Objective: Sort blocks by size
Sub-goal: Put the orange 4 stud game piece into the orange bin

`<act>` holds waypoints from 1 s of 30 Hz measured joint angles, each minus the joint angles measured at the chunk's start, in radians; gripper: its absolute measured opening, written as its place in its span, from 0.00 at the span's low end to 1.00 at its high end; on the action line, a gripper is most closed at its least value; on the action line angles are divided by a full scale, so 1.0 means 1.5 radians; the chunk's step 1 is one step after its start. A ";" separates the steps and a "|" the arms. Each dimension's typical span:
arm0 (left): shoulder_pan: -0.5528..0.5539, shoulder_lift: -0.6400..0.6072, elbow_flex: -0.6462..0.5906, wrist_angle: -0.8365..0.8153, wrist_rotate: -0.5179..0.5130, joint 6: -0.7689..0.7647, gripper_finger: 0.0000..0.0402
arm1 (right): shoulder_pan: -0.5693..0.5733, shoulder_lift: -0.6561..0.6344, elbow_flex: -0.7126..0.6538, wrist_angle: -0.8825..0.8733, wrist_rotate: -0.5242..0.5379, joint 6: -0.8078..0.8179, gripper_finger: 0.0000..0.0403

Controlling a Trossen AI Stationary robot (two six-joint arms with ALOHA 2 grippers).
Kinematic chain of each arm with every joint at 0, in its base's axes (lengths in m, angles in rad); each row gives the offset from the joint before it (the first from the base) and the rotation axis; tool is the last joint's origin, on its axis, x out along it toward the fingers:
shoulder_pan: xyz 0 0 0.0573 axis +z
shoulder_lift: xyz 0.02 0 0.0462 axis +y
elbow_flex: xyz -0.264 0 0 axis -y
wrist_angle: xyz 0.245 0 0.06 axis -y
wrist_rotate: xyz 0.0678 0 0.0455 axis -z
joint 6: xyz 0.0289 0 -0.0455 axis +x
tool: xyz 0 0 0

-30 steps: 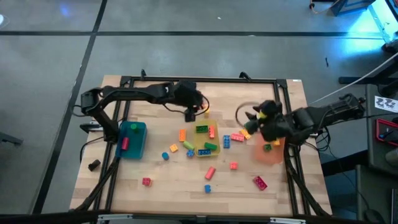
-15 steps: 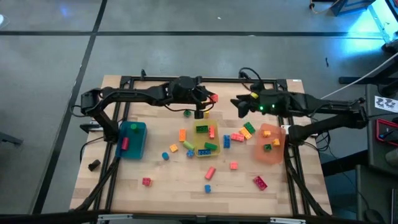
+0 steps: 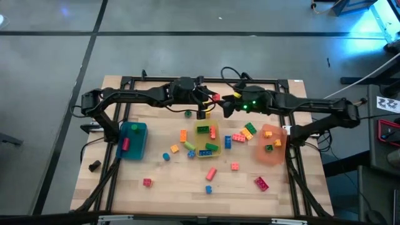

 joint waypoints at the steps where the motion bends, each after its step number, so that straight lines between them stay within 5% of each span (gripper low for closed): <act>1: 0.000 0.000 0.000 0.000 0.000 0.000 0.35 | 0.000 0.006 0.000 0.014 0.003 -0.001 0.54; 14: -0.001 0.000 0.000 -0.012 -0.001 0.000 0.35 | -0.004 0.027 0.000 0.015 0.082 -0.022 0.54; 30: -0.032 0.001 -0.001 -0.002 -0.008 0.045 0.35 | -0.004 0.054 0.000 0.032 0.035 -0.021 0.54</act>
